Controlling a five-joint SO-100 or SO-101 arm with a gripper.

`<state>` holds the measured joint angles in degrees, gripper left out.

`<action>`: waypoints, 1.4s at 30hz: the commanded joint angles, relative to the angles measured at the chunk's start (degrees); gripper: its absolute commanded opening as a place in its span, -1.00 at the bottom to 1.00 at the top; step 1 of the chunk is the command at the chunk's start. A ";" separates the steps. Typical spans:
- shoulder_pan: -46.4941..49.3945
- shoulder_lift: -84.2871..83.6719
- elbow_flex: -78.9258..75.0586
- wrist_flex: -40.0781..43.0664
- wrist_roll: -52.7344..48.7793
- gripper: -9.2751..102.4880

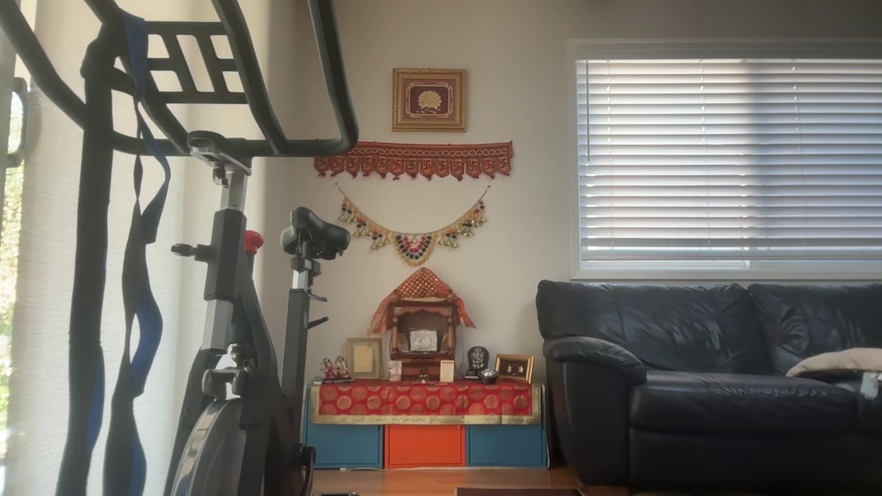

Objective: Sort medicines into box.

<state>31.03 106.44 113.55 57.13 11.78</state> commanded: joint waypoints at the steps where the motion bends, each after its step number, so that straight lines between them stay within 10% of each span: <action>1: -0.70 5.45 -6.33 -0.09 0.00 -0.81; 19: -13.10 7.82 -23.91 12.48 -1.23 -0.81; 42: -33.22 4.83 -18.54 5.27 1.41 -0.82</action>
<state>-1.49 110.92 95.62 64.60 13.36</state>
